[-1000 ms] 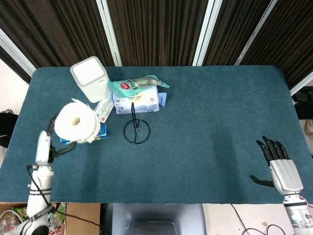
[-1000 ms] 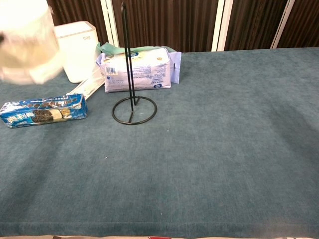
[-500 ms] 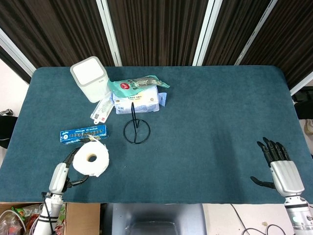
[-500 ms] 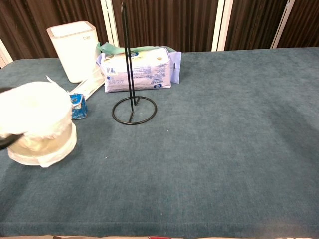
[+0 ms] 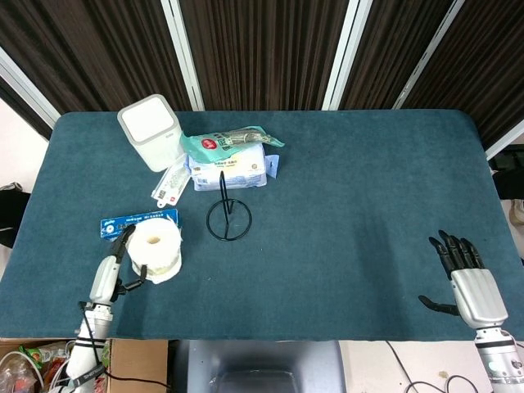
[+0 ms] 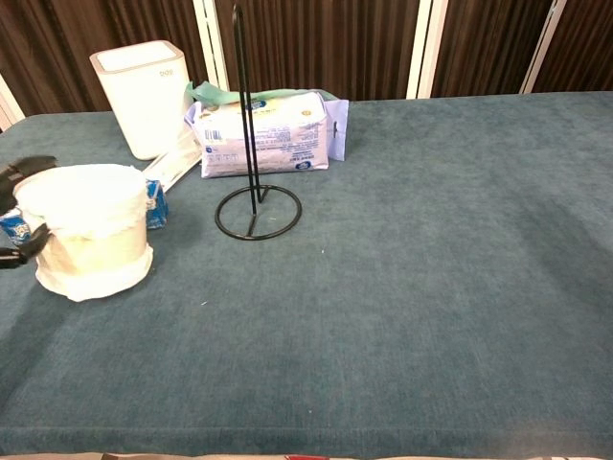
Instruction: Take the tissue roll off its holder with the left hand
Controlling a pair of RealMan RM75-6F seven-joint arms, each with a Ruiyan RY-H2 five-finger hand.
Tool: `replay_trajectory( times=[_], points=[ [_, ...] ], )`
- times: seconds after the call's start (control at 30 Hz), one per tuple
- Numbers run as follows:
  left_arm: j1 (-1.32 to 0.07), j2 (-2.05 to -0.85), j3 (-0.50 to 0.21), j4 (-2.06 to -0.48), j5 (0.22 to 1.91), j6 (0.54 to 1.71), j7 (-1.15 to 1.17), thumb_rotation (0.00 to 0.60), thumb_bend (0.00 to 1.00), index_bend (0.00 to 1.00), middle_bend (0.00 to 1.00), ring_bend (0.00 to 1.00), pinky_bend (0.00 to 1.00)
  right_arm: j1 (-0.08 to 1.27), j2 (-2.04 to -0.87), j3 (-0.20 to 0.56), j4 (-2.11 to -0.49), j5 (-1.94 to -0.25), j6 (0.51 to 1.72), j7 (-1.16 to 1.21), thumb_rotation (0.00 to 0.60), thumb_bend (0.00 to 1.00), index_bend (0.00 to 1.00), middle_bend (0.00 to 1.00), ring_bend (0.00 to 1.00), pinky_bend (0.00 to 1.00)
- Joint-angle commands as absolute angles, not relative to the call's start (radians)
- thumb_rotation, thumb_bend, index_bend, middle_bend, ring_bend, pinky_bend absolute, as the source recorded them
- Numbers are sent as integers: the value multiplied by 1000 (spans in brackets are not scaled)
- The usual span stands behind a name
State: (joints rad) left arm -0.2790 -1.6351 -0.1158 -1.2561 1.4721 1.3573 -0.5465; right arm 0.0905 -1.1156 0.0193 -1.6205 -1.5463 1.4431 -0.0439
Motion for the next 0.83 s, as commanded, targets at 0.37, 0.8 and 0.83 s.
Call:
replay_trajectory(
  times=[0.37,0.8,0.83],
  points=[
    [-170,-1276,-50,-1460,1602,1545,-314,586,355,0,0,0,18,86,-1119,15,-1622,-1552,1450,-64,600,40,0,0,0,0],
    [-170,-1246,57,-1423,1685,1449,-130,600,372,0,0,0,7,83,-1158,23,-1630,-1540,1458,-160,600,40,0,0,0,0],
    [-183,-1255,48,-1410,1673,1427,-138,600,372,0,0,0,7,84,-1156,21,-1631,-1543,1456,-155,600,40,0,0,0,0]
  ],
)
